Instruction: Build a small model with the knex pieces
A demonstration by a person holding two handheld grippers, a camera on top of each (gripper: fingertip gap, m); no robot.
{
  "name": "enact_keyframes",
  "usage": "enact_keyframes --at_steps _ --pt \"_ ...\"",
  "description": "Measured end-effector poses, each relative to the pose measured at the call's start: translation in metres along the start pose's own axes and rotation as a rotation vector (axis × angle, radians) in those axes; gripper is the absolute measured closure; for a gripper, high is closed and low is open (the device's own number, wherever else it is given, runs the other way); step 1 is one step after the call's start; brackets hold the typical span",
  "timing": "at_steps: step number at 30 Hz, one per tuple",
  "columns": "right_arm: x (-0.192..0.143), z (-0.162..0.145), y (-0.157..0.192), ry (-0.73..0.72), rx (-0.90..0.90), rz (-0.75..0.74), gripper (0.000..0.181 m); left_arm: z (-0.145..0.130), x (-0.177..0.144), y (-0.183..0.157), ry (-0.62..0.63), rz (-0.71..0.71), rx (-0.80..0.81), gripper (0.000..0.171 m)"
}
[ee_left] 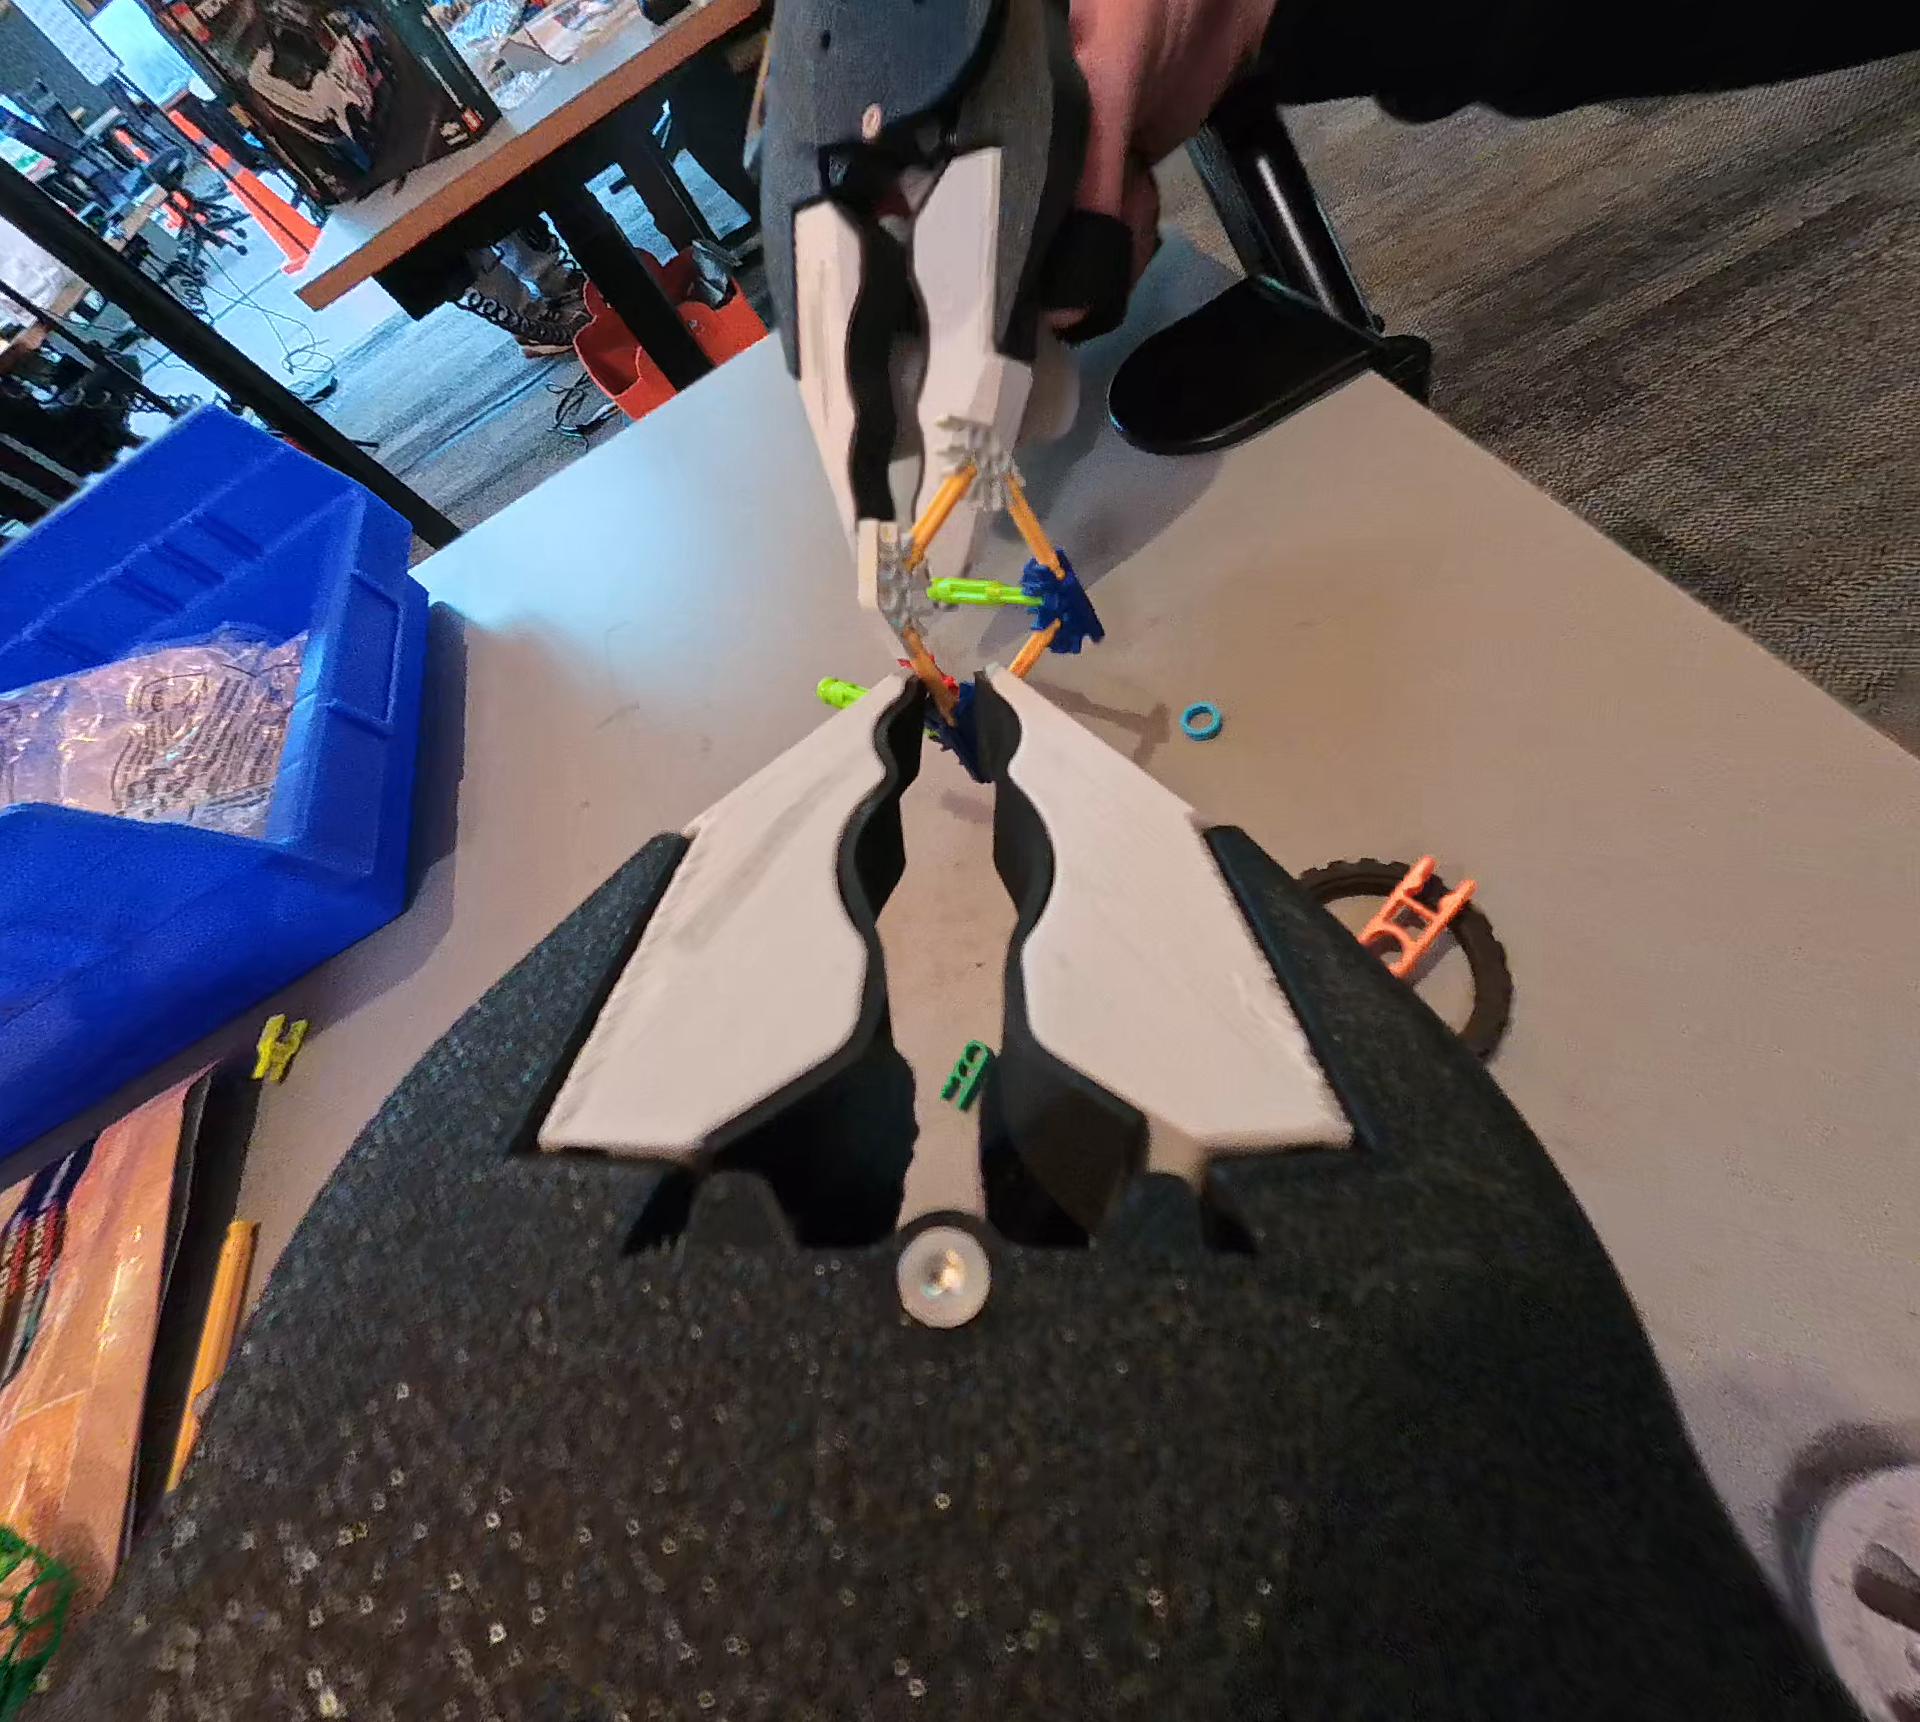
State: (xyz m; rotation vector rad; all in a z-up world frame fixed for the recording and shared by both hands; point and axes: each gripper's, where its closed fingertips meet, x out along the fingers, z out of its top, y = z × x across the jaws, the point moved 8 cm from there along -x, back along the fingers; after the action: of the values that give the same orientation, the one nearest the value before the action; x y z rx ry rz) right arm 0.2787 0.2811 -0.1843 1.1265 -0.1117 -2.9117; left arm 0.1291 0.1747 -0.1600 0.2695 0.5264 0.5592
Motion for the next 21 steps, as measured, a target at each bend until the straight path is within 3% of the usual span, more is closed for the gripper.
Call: enact_keyframes --at_steps 7,11,21 --pt "0.02 0.004 0.003 0.054 -0.139 0.09 0.153 0.006 -0.01 0.0 -0.031 0.015 -0.003 0.165" --pt "0.019 0.002 0.006 0.063 -0.136 0.091 0.164 0.005 -0.009 -0.001 -0.031 0.007 -0.002 0.165" --pt "0.01 -0.005 0.025 0.06 -0.113 0.083 0.165 0.007 -0.004 -0.008 -0.025 0.003 0.005 0.165"
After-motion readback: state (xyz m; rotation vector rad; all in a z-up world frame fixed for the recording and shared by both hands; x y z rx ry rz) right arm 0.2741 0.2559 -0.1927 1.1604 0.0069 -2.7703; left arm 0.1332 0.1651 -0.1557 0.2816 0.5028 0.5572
